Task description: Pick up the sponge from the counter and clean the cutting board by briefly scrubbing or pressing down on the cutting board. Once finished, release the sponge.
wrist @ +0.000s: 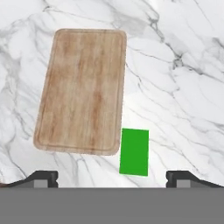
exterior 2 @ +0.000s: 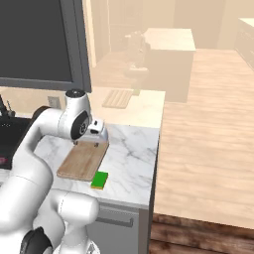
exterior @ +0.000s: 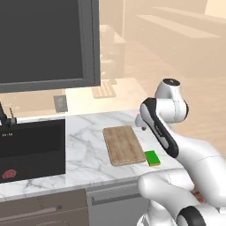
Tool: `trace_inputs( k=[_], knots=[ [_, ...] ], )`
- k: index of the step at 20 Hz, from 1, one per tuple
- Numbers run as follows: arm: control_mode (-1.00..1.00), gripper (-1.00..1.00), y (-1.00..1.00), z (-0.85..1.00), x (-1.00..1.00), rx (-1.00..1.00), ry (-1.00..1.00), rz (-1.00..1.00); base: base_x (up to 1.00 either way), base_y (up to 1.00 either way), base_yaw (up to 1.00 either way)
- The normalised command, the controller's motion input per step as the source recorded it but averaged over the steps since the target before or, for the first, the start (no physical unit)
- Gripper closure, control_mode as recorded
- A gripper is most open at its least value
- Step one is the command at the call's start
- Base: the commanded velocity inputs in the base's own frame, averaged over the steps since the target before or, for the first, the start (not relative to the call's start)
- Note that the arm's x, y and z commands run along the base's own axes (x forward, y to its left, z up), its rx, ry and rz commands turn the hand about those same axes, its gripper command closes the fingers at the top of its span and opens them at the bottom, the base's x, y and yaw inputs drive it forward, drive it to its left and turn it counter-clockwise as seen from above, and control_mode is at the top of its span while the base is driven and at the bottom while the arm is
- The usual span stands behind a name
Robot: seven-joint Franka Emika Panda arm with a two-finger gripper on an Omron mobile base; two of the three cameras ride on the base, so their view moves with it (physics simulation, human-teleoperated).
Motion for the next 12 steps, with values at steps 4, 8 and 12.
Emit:
trace_inputs(
  k=[4,8,12],
  knots=[
    [-1.0,-1.0,0.0,-0.53,-0.02,0.0,-0.01,0.0,0.0,0.0,0.0],
    [-1.0,-1.0,0.0,-0.33,0.0,0.0,0.0,0.0,0.0,0.0,0.0],
    [-1.0,-1.0,0.0,-0.5,0.0,0.0,0.0,0.0,0.0,0.0,0.0]
  ],
)
